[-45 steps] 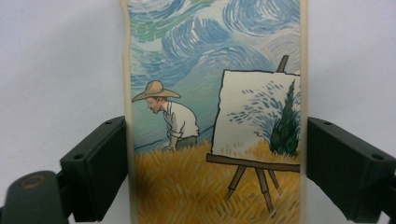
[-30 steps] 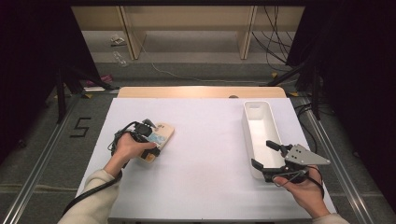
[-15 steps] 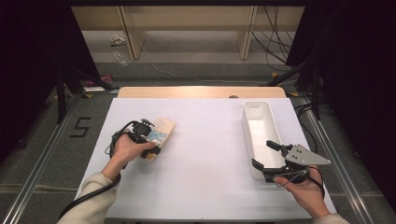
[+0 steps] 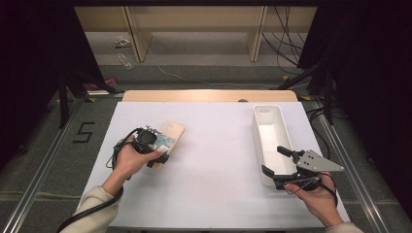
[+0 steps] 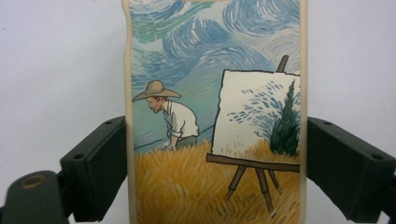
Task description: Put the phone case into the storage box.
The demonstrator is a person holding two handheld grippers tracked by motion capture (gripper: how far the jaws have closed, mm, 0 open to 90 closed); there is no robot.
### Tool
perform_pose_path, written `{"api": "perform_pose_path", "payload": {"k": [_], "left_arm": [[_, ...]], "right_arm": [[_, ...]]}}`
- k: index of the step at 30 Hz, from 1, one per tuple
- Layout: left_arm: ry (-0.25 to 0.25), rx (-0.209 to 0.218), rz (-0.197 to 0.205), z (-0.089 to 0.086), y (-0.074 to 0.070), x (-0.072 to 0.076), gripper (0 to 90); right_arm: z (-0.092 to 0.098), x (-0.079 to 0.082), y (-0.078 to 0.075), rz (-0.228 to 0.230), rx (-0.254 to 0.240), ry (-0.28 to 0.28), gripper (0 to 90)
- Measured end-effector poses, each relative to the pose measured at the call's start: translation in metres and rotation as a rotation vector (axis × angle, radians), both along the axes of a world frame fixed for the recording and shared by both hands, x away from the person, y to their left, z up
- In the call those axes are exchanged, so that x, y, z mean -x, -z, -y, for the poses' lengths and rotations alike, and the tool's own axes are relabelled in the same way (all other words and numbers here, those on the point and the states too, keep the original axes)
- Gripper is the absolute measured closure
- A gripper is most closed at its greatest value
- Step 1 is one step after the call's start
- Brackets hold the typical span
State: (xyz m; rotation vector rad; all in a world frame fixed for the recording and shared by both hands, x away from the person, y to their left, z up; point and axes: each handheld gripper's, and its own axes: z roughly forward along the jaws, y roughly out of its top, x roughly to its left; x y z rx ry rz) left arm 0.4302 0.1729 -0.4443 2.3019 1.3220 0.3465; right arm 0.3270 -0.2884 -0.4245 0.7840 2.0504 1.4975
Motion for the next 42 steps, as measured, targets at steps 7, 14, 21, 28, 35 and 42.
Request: {"api": "perform_pose_path", "payload": {"k": [7,14,21,28,35,42], "left_arm": [[0.013,0.008,0.041,0.004,-0.002,0.010,11.3],[0.022,0.019,0.078,0.007,-0.004,0.017,11.3],[0.033,0.031,0.111,0.010,-0.008,0.025,11.4],[0.041,0.041,0.138,0.012,-0.009,0.031,11.4],[0.058,0.058,0.164,0.016,-0.010,0.037,11.5],[0.072,0.060,0.179,0.018,-0.010,0.042,11.4]], "right_arm": [[0.000,0.000,0.000,0.001,0.000,0.000,16.1],[-0.001,-0.001,0.001,-0.003,0.001,0.000,16.1],[-0.001,0.000,0.001,-0.005,0.002,0.000,16.0],[-0.002,0.000,0.001,-0.004,0.003,-0.001,16.0],[-0.002,0.000,0.001,-0.002,0.004,-0.001,16.0],[-0.003,0.000,0.001,-0.002,0.000,0.000,16.1]]}}
